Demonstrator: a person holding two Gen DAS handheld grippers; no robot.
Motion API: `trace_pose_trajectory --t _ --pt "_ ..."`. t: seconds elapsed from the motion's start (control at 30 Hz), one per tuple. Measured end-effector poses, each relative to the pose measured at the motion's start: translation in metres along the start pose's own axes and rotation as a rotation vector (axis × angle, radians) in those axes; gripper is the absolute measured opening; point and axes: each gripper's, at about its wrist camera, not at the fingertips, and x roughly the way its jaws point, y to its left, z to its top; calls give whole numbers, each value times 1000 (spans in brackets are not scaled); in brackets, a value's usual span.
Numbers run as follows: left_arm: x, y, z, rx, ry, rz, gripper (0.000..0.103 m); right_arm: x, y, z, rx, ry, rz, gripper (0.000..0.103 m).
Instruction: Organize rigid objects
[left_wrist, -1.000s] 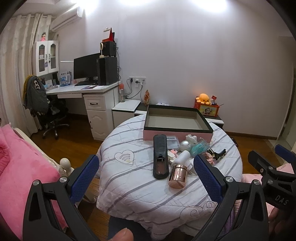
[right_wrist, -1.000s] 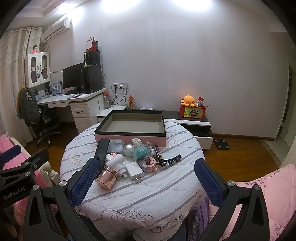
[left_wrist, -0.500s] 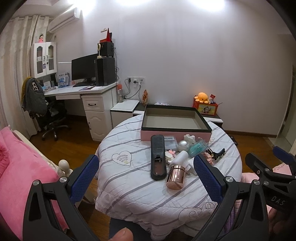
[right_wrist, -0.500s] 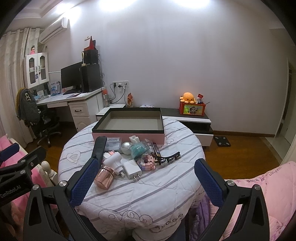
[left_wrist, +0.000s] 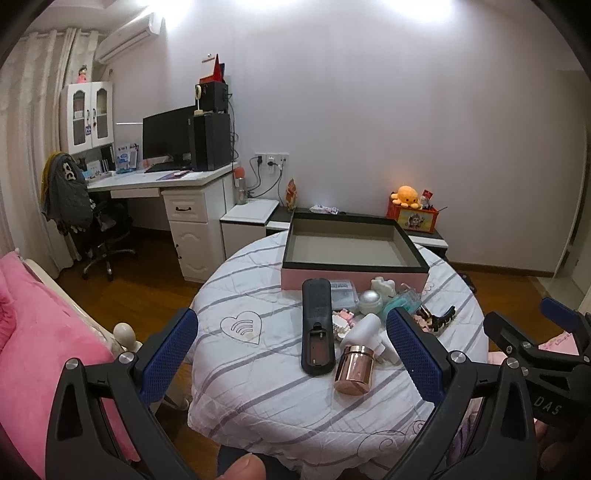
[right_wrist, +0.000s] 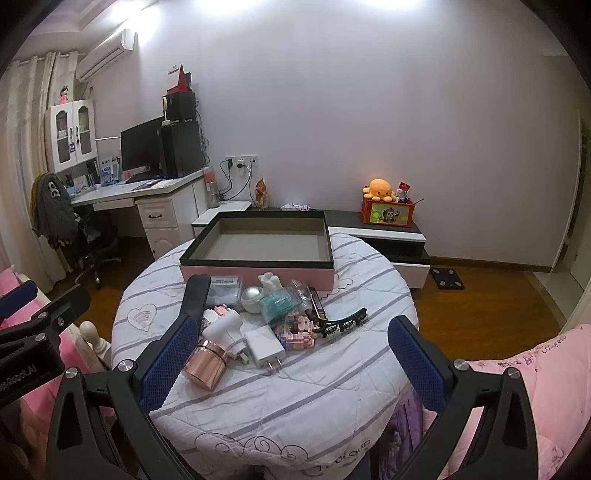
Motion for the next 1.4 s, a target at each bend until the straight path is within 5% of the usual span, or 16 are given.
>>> trace_pose_trajectory --t 0.7,1.13,1.4 --pt "-95 -17 14 41 -214 -16 103 -109 -6 12 48 -268 -56 103" --pt "-99 -15 15 31 -212 -11 103 -108 -5 8 29 -260 -49 103" --pt "-56 -13 5 32 -122 -3 103 -64 -5 5 17 -172 -34 103"
